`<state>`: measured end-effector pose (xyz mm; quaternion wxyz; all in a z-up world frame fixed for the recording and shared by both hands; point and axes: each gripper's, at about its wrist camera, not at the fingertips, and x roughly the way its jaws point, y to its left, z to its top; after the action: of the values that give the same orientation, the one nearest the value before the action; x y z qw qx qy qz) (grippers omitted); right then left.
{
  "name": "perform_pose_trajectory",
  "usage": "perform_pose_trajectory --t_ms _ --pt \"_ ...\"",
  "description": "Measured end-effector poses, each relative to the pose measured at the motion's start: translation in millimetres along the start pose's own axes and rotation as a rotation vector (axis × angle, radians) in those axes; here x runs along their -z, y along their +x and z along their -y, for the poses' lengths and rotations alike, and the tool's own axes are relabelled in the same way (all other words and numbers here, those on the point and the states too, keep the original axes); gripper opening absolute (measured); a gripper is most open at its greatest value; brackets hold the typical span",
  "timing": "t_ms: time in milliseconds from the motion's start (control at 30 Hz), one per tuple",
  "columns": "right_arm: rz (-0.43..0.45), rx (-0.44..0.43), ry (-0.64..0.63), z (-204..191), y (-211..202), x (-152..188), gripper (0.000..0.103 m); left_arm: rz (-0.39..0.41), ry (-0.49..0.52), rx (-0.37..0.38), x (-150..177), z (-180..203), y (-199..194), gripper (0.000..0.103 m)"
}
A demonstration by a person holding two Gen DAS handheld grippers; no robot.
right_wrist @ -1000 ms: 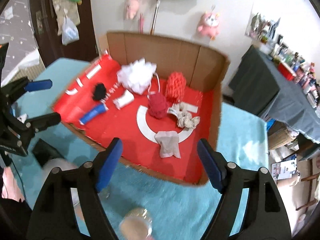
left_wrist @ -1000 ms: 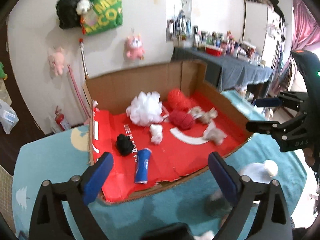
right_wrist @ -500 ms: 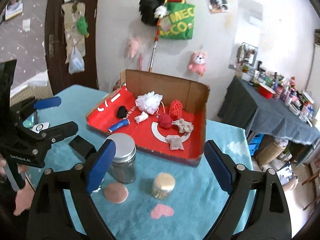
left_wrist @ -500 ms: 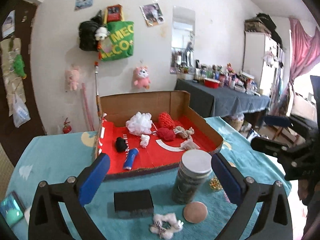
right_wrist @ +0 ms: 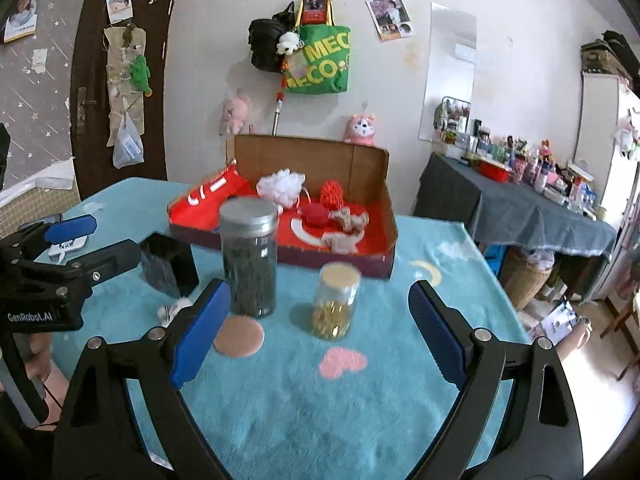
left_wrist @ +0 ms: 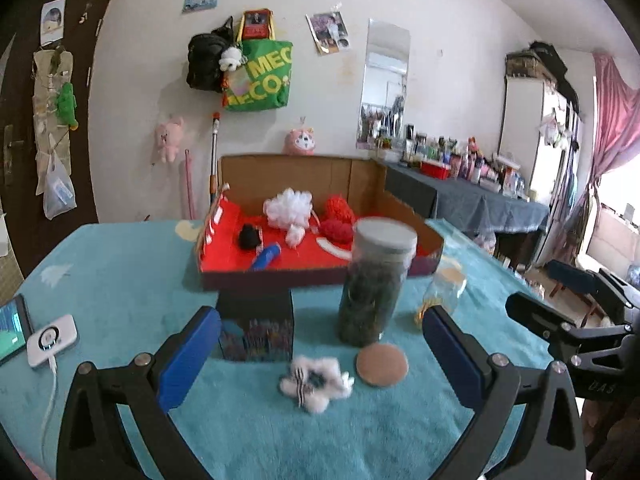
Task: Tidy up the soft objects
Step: 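Withdraw both tools from the box back over the table, then grasp the white fluffy scrunchie with the left tool while the right tool grasps the tan sponge pad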
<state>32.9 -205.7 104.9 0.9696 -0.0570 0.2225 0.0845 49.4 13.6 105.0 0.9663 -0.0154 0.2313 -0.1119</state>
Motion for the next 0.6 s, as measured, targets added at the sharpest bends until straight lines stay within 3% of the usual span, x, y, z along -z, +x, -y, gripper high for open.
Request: perform_pose_trajectory --t_ms 300,600 --pt "-0.116 -0.025 0.054 -3 30 43 0.091 -0.119 -0.022 0.007 39 -6 21 0.103" --pt "-0.206 -0.092 0.102 1 56 55 0.091 -0.222 -0.011 0.01 56 -14 42 0.103"
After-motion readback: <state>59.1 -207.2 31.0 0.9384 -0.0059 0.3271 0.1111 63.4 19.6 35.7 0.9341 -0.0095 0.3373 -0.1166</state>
